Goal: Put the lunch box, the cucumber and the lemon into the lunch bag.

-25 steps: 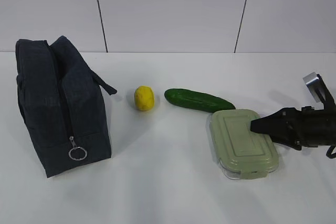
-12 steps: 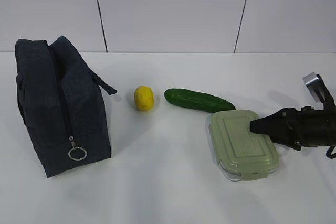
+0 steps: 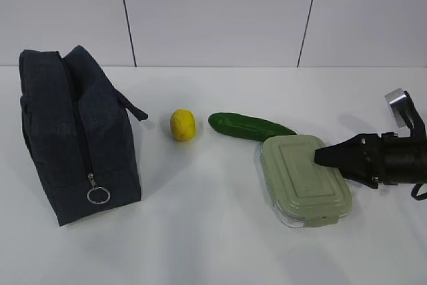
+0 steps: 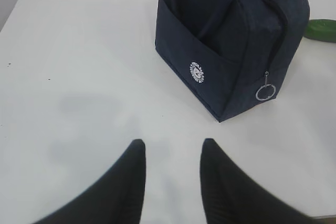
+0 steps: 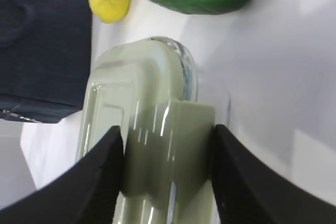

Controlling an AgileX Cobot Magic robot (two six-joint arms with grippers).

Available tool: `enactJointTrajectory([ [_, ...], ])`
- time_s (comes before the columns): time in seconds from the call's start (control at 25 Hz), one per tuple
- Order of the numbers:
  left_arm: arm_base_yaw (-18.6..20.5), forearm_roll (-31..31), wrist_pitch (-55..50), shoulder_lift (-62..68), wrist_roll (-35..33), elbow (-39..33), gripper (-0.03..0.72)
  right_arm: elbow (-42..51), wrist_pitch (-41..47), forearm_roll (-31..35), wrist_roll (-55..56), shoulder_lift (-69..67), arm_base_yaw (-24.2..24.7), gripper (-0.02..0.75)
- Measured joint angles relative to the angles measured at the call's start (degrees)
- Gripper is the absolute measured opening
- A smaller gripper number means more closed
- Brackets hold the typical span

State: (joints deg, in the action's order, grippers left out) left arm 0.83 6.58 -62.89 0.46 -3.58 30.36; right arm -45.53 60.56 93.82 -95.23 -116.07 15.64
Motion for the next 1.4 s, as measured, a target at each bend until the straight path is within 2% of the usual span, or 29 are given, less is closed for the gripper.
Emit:
enactJointTrajectory([
  [0.68,0.0,0.0,0.0,0.0,0.0,0.0,0.241,0.0,1.77,-0.82,3.1,0.0,0.0,0.392],
  [0.92,0.0,0.0,0.0,0.0,0.0,0.0,0.24,0.0,1.77,-3.33,5.07,0.89,0.0,0.392],
  [1.4,0.0,0.0,0.0,0.0,0.0,0.0,0.24,0.11,0.91,-11.53,17.68,15.68,0.0,0.392],
])
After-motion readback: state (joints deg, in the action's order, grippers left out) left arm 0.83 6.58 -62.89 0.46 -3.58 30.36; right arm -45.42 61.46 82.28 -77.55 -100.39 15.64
